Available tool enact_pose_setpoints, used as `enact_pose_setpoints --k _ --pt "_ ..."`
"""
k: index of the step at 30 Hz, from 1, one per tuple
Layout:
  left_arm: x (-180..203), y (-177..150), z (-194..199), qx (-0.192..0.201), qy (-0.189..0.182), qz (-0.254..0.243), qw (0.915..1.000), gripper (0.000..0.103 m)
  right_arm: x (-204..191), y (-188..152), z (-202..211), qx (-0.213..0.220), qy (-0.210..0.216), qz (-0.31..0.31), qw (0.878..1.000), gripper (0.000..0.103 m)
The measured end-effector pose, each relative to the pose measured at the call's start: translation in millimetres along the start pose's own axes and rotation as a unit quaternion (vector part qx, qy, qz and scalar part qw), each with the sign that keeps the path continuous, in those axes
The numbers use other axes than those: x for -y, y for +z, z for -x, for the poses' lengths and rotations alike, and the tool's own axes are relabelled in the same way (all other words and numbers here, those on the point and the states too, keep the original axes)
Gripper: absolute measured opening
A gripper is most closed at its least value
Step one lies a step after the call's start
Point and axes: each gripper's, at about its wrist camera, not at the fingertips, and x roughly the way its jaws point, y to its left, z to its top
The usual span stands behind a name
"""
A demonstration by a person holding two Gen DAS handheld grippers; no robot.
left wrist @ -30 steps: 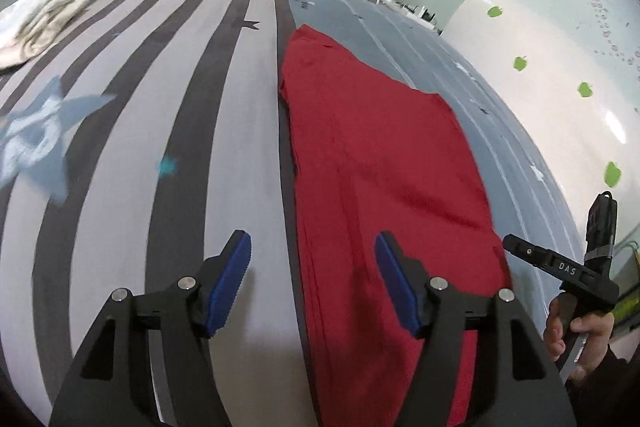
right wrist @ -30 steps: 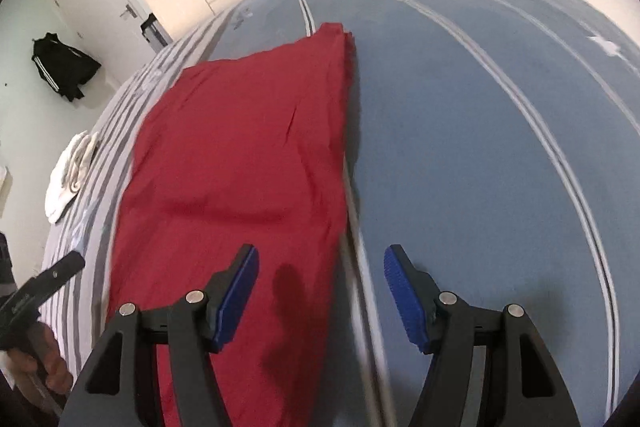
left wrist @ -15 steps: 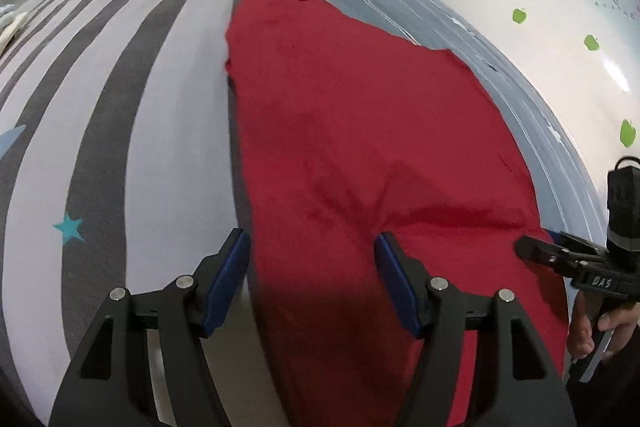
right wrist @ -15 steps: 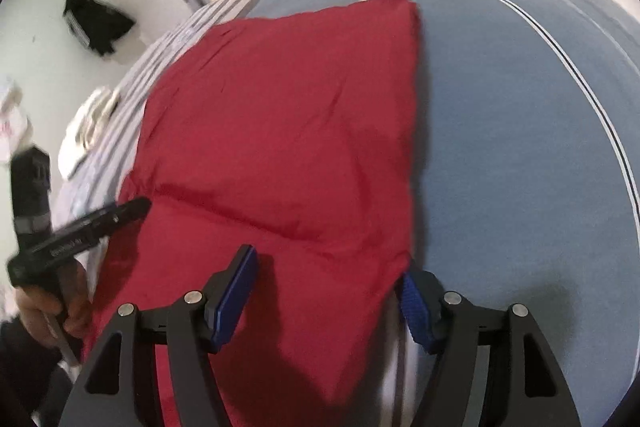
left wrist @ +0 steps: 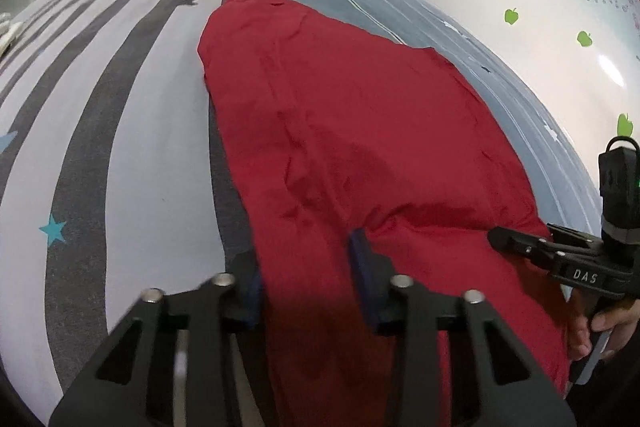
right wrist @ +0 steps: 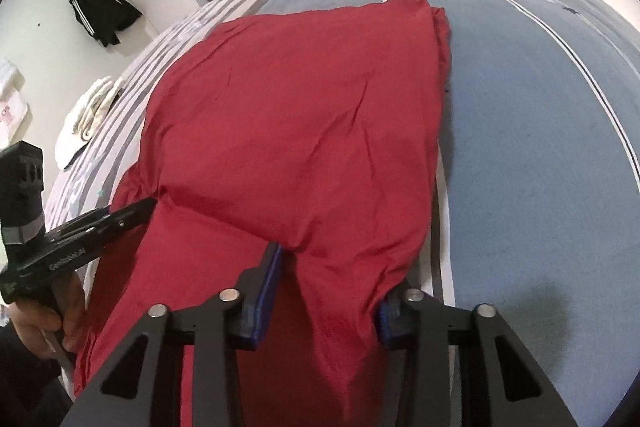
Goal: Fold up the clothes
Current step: 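Grasp the waistband with both grippers and fold it over the shorts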
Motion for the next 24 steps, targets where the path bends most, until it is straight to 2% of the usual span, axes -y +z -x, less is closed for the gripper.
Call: enact_pose_setpoints --k 1,2,3,4,10,14,18,22,24 --pt "2 0 -2 0.001 -0.004 0.0 1.0 0.009 3 -2 2 0.002 0.0 0.003 1.0 0.024" --pt "4 1 -4 0.001 -0.009 0.0 1.0 0.007 4 -3 3 0.005 0.003 0.004 1.0 0.02" --pt "6 2 -4 0.004 -0.007 -0.004 1.0 0.005 5 -4 3 0.006 0.007 0.003 1.0 0.01" --pt "9 2 -4 0.006 -0.004 -0.01 0.9999 0.003 8 -5 4 0.008 0.015 -0.002 1.0 0.007" --pt "10 6 23 0.05 -0.016 -0.009 0.9986 0.002 12 -6 28 0.043 0.022 -0.006 0.999 0.004" --pt "16 34 49 0.091 -0.023 -0.015 0.9955 0.002 7 16 58 0.085 0.034 -0.005 0.996 0.004" --pt "21 85 66 0.122 -0.011 -0.035 0.9919 0.002 0 74 74 0.118 0.038 0.007 0.992 0.004" --pt "28 165 72 0.158 0.004 -0.045 0.9863 0.002 -3 149 85 0.151 0.027 0.02 0.988 0.004" --pt "36 211 82 0.186 0.008 -0.049 0.9812 0.002 -8 196 97 0.183 0.022 0.024 0.982 0.004"
